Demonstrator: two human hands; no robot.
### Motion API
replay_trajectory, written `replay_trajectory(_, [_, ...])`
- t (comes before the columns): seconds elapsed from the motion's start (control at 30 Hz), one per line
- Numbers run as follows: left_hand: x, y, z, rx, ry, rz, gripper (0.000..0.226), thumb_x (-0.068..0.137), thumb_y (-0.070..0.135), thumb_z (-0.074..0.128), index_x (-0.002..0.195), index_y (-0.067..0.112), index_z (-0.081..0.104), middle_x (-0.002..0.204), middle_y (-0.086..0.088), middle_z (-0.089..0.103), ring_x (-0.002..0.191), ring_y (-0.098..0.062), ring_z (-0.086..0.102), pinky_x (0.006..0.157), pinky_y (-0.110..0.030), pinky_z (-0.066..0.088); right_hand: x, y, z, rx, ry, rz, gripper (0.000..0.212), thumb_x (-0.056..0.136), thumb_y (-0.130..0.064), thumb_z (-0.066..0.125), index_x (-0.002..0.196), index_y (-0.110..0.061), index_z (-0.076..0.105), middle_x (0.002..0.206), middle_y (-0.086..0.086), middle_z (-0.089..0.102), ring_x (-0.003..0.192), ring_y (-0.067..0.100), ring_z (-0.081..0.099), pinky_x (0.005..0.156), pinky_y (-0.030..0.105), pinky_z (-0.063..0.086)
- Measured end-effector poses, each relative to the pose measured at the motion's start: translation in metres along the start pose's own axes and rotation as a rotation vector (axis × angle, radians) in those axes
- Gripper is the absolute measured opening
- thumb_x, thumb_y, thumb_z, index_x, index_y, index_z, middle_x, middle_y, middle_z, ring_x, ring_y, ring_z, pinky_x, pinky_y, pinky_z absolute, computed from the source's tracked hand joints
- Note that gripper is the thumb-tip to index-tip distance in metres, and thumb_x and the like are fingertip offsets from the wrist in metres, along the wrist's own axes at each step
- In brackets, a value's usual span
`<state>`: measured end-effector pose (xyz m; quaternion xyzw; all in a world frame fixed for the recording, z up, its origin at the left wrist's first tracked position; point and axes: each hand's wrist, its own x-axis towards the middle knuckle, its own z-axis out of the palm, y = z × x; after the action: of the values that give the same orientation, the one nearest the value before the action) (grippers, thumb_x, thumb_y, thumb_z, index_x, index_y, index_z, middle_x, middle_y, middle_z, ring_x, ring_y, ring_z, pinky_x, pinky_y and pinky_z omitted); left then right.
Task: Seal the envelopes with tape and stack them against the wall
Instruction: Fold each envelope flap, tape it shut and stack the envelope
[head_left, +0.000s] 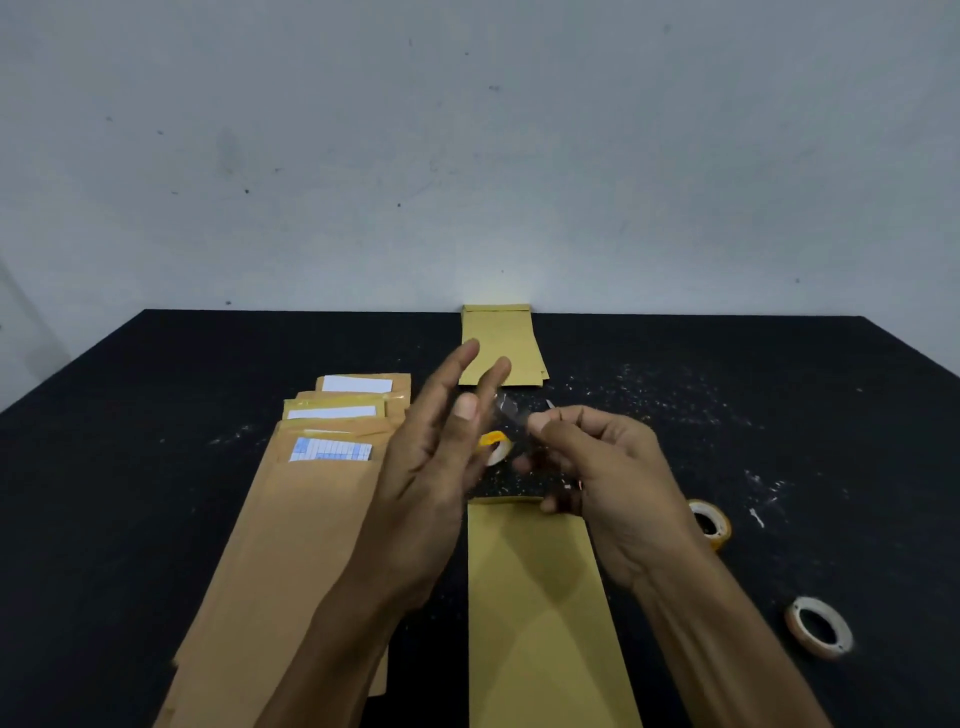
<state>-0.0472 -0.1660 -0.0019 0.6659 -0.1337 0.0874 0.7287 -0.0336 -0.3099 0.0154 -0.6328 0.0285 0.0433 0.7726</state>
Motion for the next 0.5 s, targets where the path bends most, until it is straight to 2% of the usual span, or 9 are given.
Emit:
replay_trajectory(0.07, [-0.001, -0.004, -0.007, 0.102, 0.026, 0.031, 0.04, 0.102, 0.043, 0.04, 0.141, 0.049, 0.042, 0.143, 0.022, 0.053, 0.14, 0.003, 0.037, 0.118, -0.039, 0.03, -0.003, -0.006, -0.004, 0.079, -0.042, 0.013, 0.012, 0.096, -0.011, 0.06, 0.089, -0.005, 0.068, 0.089, 0.009, 0.076, 0.071, 0.015, 0.071, 0.041, 0.021, 0.045])
replay_trajectory(0.13, [-0.003, -0.007, -0.013, 0.106, 0.026, 0.012, 0.043, 0.103, 0.043, 0.038, 0.146, 0.043, 0.037, 0.139, 0.023, 0.056, 0.141, 0.005, 0.034, 0.118, -0.035, 0.027, -0.005, -0.012, -0.007, 0.139, -0.11, 0.014, 0.013, 0.098, -0.011, 0.055, 0.093, -0.004, 0.064, 0.103, 0.008, 0.077, 0.082, 0.02, 0.074, 0.042, 0.022, 0.048])
replay_trajectory(0.23, [-0.007, -0.014, -0.014, 0.209, 0.004, 0.033, 0.046, 0.101, 0.039, 0.04, 0.146, 0.04, 0.035, 0.138, 0.026, 0.056, 0.137, 0.011, 0.036, 0.109, -0.013, 0.032, -0.005, -0.014, -0.009, 0.197, -0.194, -0.004, 0.012, 0.099, -0.01, 0.051, 0.099, -0.002, 0.059, 0.11, 0.012, 0.075, 0.094, 0.023, 0.074, 0.051, 0.025, 0.055])
replay_trajectory(0.27, [-0.008, -0.017, -0.014, 0.28, -0.003, 0.056, 0.045, 0.103, 0.039, 0.041, 0.147, 0.041, 0.034, 0.14, 0.026, 0.054, 0.14, 0.007, 0.035, 0.111, -0.015, 0.031, -0.004, -0.013, -0.009, 0.201, -0.207, -0.012, 0.011, 0.1, -0.01, 0.05, 0.098, -0.003, 0.058, 0.111, 0.013, 0.075, 0.096, 0.024, 0.074, 0.053, 0.026, 0.057])
replay_trajectory(0.33, [-0.01, -0.025, -0.015, 0.525, 0.011, 0.121, 0.044, 0.104, 0.043, 0.037, 0.147, 0.045, 0.031, 0.146, 0.026, 0.047, 0.147, 0.0, 0.023, 0.121, -0.033, 0.025, -0.004, -0.011, -0.009, 0.186, -0.226, -0.026, 0.011, 0.1, -0.009, 0.049, 0.093, -0.005, 0.056, 0.111, 0.014, 0.075, 0.1, 0.026, 0.073, 0.056, 0.027, 0.057])
replay_trajectory(0.4, [-0.011, -0.033, -0.02, 0.794, 0.042, 0.172, 0.045, 0.102, 0.046, 0.029, 0.147, 0.05, 0.028, 0.153, 0.019, 0.04, 0.151, -0.003, 0.014, 0.124, -0.039, 0.017, -0.004, -0.009, -0.009, 0.179, -0.234, -0.05, 0.012, 0.098, -0.01, 0.048, 0.088, -0.007, 0.054, 0.111, 0.015, 0.074, 0.101, 0.027, 0.073, 0.056, 0.028, 0.056])
replay_trajectory(0.43, [-0.011, -0.035, -0.022, 0.874, 0.069, 0.164, 0.046, 0.102, 0.045, 0.028, 0.148, 0.048, 0.029, 0.154, 0.014, 0.039, 0.151, -0.007, 0.016, 0.123, -0.038, 0.018, -0.004, -0.009, -0.01, 0.2, -0.242, -0.067, 0.011, 0.096, -0.011, 0.049, 0.087, -0.008, 0.053, 0.112, 0.016, 0.074, 0.102, 0.027, 0.073, 0.056, 0.028, 0.056])
replay_trajectory(0.5, [-0.011, -0.034, -0.026, 0.878, 0.157, 0.122, 0.044, 0.101, 0.042, 0.034, 0.144, 0.038, 0.043, 0.145, 0.002, 0.052, 0.142, -0.009, 0.037, 0.115, -0.034, 0.034, -0.004, -0.01, -0.012, 0.257, -0.266, -0.105, 0.009, 0.092, -0.015, 0.051, 0.085, -0.01, 0.05, 0.113, 0.018, 0.073, 0.101, 0.028, 0.072, 0.052, 0.026, 0.055])
